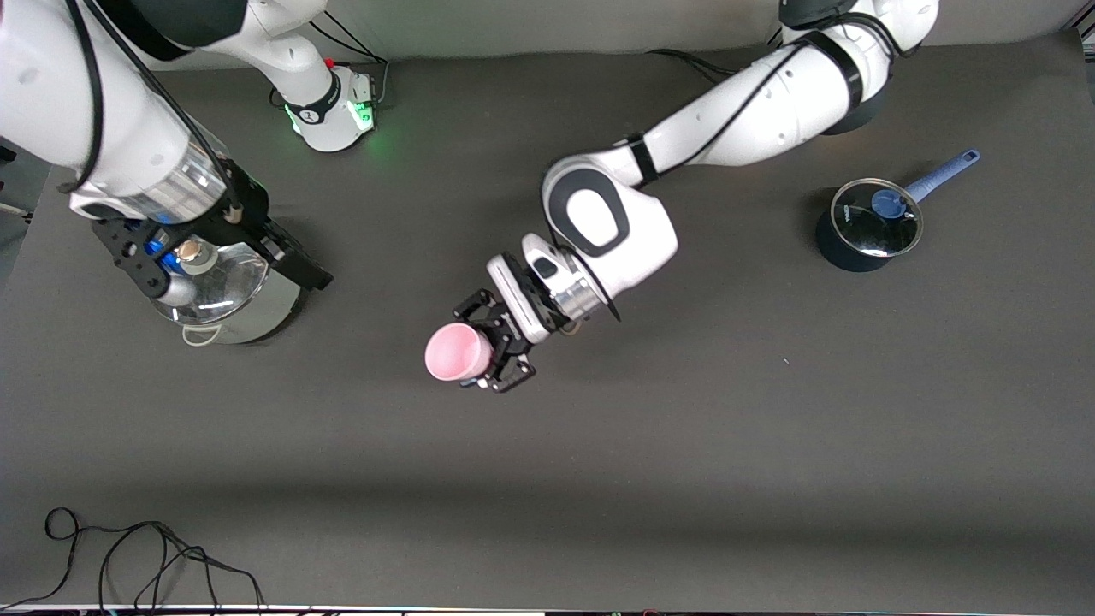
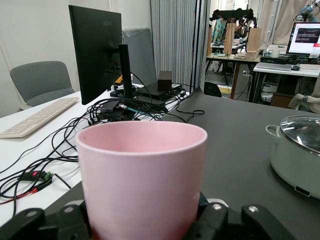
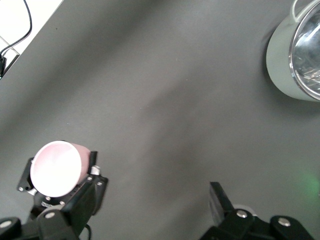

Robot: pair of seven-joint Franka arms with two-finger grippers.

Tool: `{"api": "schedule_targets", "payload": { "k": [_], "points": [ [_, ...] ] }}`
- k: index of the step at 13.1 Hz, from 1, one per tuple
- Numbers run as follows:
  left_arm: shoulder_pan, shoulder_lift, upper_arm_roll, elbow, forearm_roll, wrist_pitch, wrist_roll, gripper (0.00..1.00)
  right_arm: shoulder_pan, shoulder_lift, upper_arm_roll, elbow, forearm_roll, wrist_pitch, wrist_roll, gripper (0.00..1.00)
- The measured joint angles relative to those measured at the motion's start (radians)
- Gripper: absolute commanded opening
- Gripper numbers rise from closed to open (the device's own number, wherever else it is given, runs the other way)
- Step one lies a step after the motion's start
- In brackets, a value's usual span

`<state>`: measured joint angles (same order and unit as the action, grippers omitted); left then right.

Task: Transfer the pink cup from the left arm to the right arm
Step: 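Carry the cup with the left gripper while the right gripper approaches, then close the right gripper on the cup held by the left gripper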

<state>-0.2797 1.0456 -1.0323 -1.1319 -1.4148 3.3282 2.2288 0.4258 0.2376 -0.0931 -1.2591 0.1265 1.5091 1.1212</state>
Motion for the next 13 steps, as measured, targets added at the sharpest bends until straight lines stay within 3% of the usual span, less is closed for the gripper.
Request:
{"api": "schedule_targets", "payload": {
  "k": [4,10,13],
  "points": [
    [-0.047,-0.008,0.001,0.029,0.0,0.034,-0.028,0.0,0.001,0.029,0.0,0.033,0.043,0.013,0.01,1.0],
    [-0.068,-0.053,0.001,0.03,0.0,0.07,-0.101,0.0,-0.003,0.049,-0.016,0.033,0.215,0.058,0.015,1.0],
    [-0.076,-0.053,0.003,0.031,0.0,0.072,-0.103,0.0,0.0,0.079,-0.016,0.031,0.254,0.077,0.015,1.0]
  ]
}}
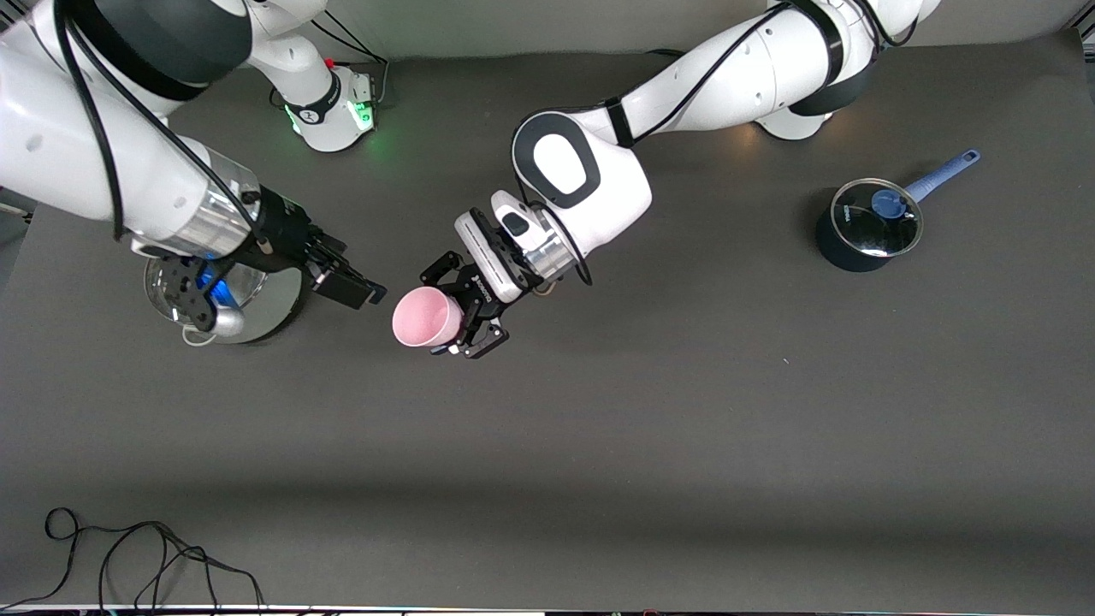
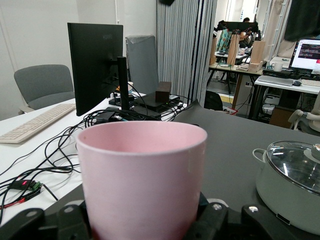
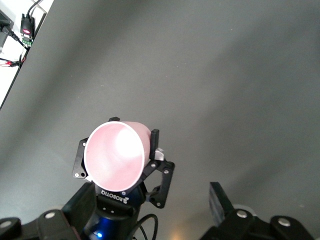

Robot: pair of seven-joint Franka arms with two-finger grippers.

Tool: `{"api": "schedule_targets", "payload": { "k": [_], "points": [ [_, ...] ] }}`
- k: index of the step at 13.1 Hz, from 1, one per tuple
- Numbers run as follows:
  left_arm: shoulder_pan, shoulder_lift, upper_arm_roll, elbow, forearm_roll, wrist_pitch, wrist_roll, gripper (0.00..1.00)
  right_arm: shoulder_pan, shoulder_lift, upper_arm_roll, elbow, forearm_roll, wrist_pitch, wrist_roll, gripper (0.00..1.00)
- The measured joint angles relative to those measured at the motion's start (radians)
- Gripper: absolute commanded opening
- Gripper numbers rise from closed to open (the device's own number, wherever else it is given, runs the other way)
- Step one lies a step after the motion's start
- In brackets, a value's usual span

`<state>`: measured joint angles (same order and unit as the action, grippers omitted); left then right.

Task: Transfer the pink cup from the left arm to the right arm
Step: 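Close the right gripper on the cup held by the left gripper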

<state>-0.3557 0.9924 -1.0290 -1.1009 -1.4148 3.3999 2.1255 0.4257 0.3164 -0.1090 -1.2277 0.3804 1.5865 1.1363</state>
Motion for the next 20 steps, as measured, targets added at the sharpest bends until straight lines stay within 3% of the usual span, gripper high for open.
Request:
{"api": "schedule_targets", "payload": {
  "k": [8,11,16,18,19,20],
  "points": [
    [-0.025,0.0,0.002,0.02,0.0,0.0,-0.002,0.0,0.013,0.074,0.01,-0.021,0.007,0.047,0.0,0.98],
    [-0.032,0.0,0.004,0.025,0.0,0.003,-0.003,0.0,0.023,0.081,0.011,-0.025,0.007,0.047,0.0,0.67],
    [-0.032,0.0,0.004,0.03,0.0,0.005,-0.003,0.0,0.023,0.077,0.011,-0.021,0.007,0.047,0.008,0.29],
    [-0.032,0.0,0.004,0.031,0.0,0.005,-0.003,0.0,0.023,0.077,0.011,-0.017,0.007,0.047,0.008,0.07],
    [-0.032,0.0,0.006,0.034,0.0,0.01,-0.005,0.0,0.023,0.076,0.009,-0.017,0.007,0.042,0.008,0.0],
    [-0.032,0.0,0.008,0.038,0.0,0.013,-0.007,0.0,0.023,0.076,0.008,-0.017,0.007,0.04,0.008,0.0]
  ]
}}
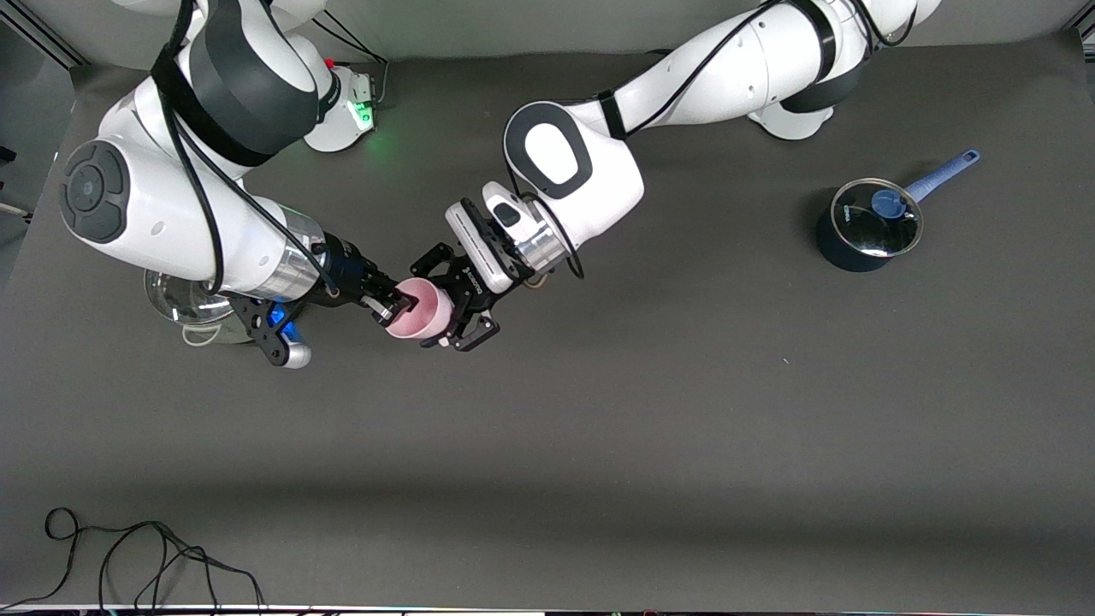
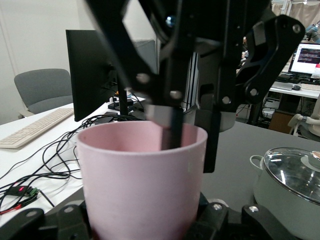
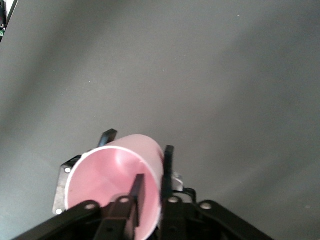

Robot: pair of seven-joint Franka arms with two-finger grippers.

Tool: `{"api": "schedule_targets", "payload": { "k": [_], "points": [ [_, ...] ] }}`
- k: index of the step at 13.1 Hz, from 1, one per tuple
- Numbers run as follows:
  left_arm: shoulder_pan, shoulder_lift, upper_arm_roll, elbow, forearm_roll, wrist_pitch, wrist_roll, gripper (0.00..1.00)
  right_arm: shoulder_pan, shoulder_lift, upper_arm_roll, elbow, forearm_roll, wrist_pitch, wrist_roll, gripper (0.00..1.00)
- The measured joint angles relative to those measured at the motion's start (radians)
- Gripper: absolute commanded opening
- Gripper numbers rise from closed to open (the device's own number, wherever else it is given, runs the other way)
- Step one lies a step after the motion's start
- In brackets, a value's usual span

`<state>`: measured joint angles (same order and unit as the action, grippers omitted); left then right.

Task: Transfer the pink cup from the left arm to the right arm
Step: 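Close the right gripper on the cup held by the left gripper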

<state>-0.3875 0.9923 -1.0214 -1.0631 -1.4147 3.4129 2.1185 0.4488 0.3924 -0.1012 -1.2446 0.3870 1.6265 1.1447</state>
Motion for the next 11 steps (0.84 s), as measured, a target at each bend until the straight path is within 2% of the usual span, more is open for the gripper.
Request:
{"api": "schedule_targets", "payload": {
  "k": [5,6,7,8,11],
  "points": [
    [-0.001,0.0,0.002,0.002,0.002,0.001,0.0,0.0,0.0,0.0,-0.001,0.0,0.0,-0.003,0.001,0.0],
    [-0.001,0.0,0.002,0.002,0.002,0.001,0.0,0.15,0.0,0.0,-0.001,0.0,0.0,-0.003,0.001,0.0],
    [-0.001,0.0,0.002,0.002,0.002,0.001,0.0,0.9,0.0,0.0,-0.001,0.0,0.0,-0.003,0.001,0.0],
    [-0.001,0.0,0.002,0.002,0.004,0.001,0.001,1.0,0.0,0.0,-0.001,0.0,0.0,-0.004,0.001,0.0],
    [-0.002,0.0,0.003,0.003,0.011,0.0,0.001,1.0,0.0,0.0,-0.002,0.001,0.0,0.003,0.001,0.0]
  ]
}}
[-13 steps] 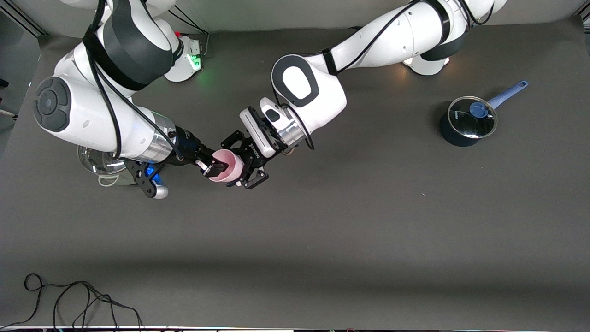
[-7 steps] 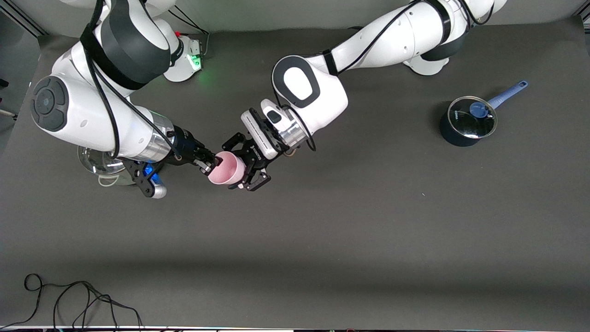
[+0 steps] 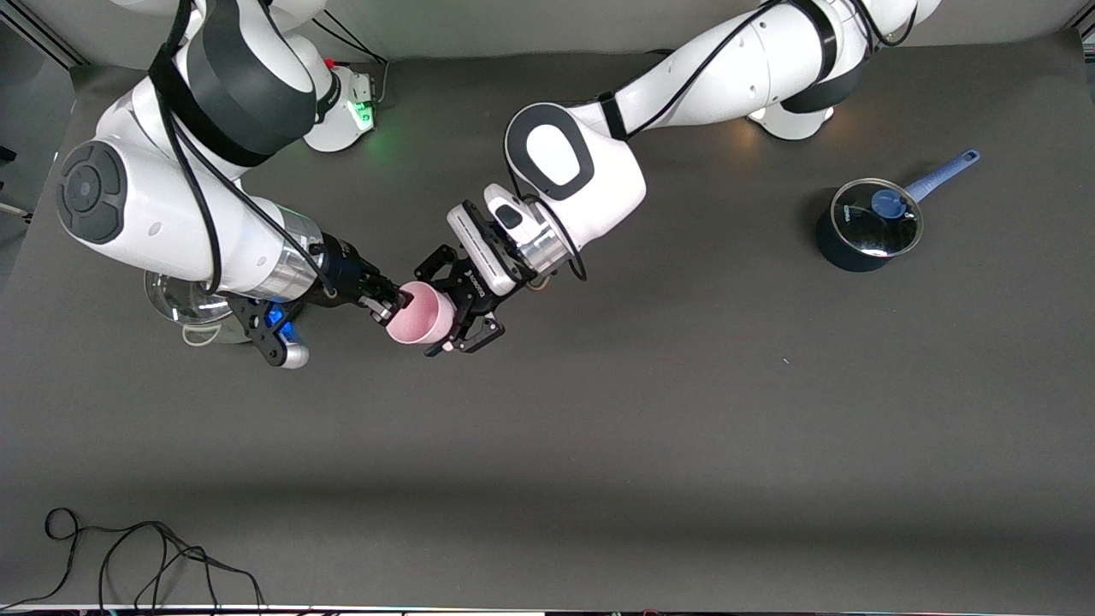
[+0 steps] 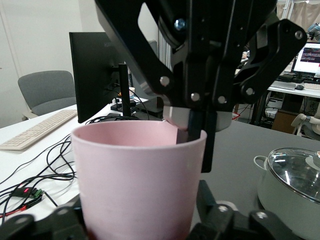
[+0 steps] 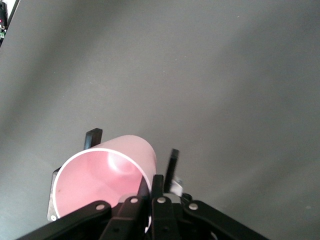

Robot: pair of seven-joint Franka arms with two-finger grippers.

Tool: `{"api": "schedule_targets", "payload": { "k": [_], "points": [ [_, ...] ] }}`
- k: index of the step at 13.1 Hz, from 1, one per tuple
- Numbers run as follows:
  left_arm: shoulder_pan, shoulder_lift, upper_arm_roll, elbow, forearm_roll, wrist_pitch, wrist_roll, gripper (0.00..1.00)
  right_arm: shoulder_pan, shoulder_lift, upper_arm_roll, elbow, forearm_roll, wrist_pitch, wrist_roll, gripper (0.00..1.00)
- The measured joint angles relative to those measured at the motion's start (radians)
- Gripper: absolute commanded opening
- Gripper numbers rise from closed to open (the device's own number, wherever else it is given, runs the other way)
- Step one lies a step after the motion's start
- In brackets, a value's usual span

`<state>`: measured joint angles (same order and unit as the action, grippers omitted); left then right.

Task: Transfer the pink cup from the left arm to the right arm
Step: 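Close the right gripper on the cup held by the left gripper, then open the left gripper while the right gripper pulls the cup away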

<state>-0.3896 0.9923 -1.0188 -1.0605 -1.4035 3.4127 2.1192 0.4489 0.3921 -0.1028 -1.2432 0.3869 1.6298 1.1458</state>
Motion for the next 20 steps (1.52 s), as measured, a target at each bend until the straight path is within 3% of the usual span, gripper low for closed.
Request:
{"api": "schedule_targets", "payload": {
  "k": [3,6,10,17,20],
  "points": [
    [0.0,0.0,0.001,0.0,0.016,0.0,0.0,1.0,0.0,0.0,-0.002,0.0,-0.023,0.001,0.0,0.0],
    [0.021,0.0,0.005,-0.004,0.045,-0.013,0.0,1.0,-0.001,0.001,-0.005,0.001,-0.108,0.026,0.0,0.0],
    [0.132,0.001,0.013,-0.048,0.099,-0.173,0.002,1.0,-0.025,0.003,-0.013,0.0,-0.248,0.029,-0.117,0.0],
    [0.399,0.0,0.015,-0.21,0.312,-0.563,0.002,1.0,-0.316,0.0,-0.024,0.002,-0.259,0.023,-0.737,0.0],
    [0.553,-0.009,0.017,-0.276,0.448,-0.8,0.002,1.0,-0.421,-0.005,-0.025,0.003,-0.291,0.013,-1.028,0.0]
  ]
}}
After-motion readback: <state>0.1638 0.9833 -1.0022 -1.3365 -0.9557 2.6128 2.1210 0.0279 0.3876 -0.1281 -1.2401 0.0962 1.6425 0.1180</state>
